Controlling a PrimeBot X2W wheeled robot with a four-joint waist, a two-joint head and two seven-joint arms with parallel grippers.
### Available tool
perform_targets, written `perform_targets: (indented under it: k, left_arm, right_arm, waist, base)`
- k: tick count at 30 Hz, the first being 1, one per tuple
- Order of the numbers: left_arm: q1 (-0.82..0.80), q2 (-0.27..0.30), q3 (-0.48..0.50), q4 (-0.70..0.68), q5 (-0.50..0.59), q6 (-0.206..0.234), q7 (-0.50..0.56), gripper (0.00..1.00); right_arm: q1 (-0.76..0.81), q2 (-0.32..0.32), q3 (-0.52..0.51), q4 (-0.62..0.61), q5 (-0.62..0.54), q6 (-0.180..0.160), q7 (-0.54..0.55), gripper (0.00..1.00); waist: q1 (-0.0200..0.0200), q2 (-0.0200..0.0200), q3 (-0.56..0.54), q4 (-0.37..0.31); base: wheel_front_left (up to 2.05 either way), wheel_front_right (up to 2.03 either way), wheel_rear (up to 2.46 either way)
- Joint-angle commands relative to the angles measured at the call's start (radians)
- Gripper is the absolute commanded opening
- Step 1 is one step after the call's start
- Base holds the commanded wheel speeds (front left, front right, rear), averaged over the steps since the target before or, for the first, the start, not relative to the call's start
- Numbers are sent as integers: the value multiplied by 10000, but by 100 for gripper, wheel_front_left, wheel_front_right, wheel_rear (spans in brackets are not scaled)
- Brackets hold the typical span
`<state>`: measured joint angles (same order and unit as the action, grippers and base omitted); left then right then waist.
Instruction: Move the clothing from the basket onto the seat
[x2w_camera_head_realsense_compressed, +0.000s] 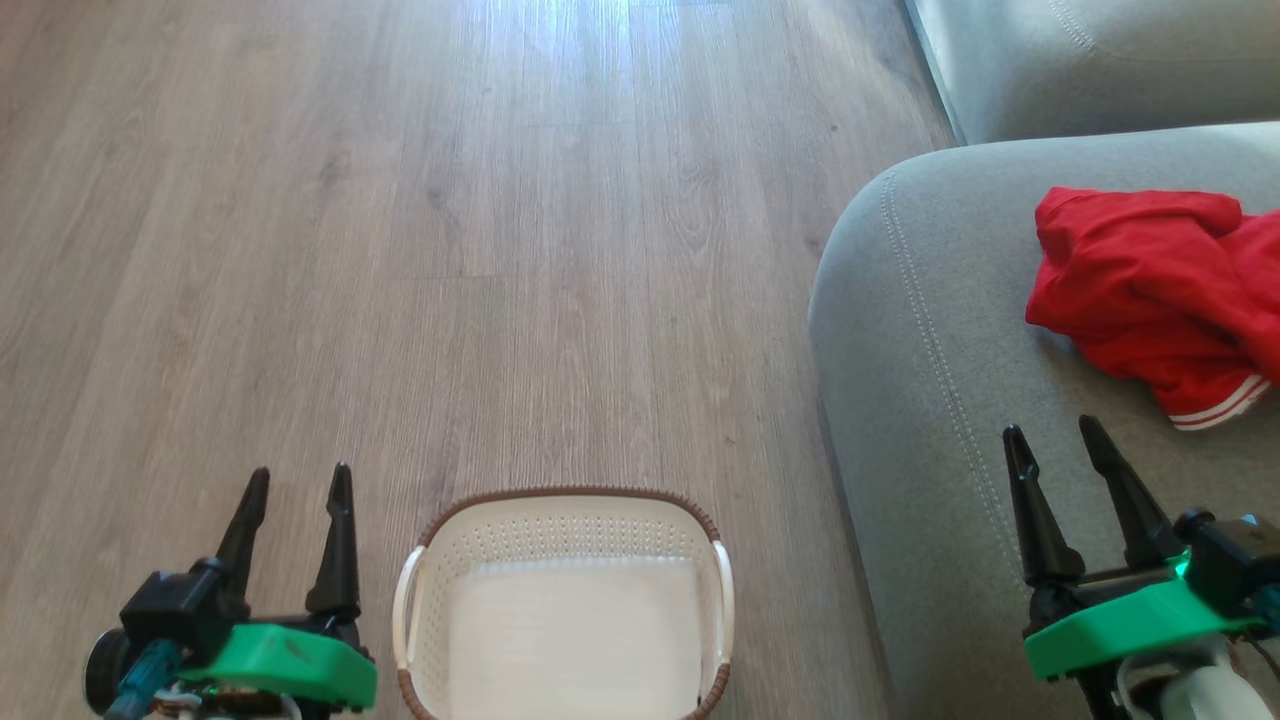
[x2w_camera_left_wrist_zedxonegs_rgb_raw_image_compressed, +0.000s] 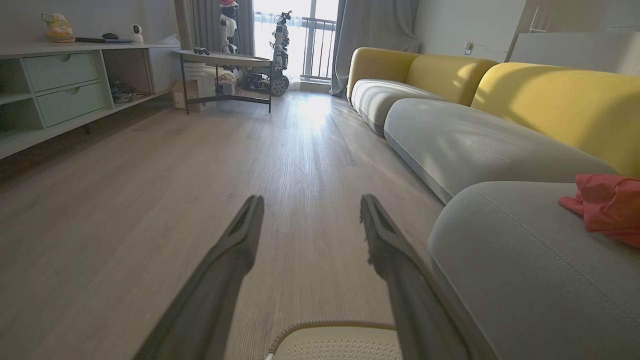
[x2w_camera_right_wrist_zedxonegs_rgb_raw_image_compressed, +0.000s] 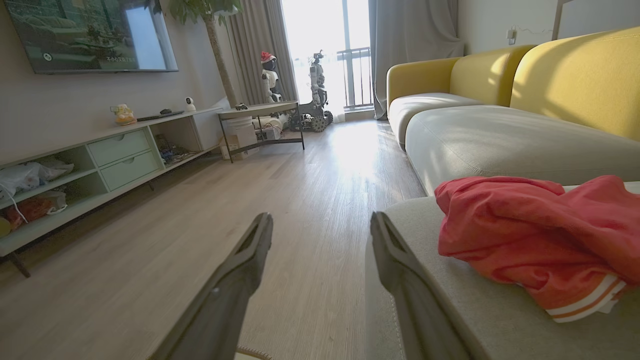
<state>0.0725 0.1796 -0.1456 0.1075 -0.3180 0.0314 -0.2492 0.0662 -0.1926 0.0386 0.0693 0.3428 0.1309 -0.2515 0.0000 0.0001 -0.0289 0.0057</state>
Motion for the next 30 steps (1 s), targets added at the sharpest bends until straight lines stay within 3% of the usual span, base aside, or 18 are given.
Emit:
perform_targets:
  k: [1, 8, 9, 13, 30]
  left_arm:
    - [-253, 0, 449, -242, 148, -46, -126, 100]
    - [-288, -190, 610, -89, 317, -283, -126, 100]
    - [-295, -209, 624, -70, 330, -333, -126, 0]
    - [62, -348, 204, 692, 186, -325, 44, 0]
    - [-195, -477, 536, 790, -1602, -501, 539, 0]
  right_arm:
    - [-546, -92, 209, -302, -27, -2, -102, 100]
    - [-554, -84, 265, -299, -7, -2, -102, 100]
    - [-556, -83, 274, -299, -4, -2, -102, 0]
    - [67, 60, 105, 436, 59, 0, 15, 0]
    - [-178, 185, -39, 616, 1854, 0, 450, 0]
  waist:
    - [0, -1, -3, -8]
    - [0, -1, 3, -46]
    - [0, -1, 8, -50]
    - [0, -1, 10, -53]
    - [0, -1, 52, -53]
  base:
    - [0, 0, 0]
    - [0, 0, 0]
    - [0, 0, 0]
    - [0, 0, 0]
    - [0, 0, 0]
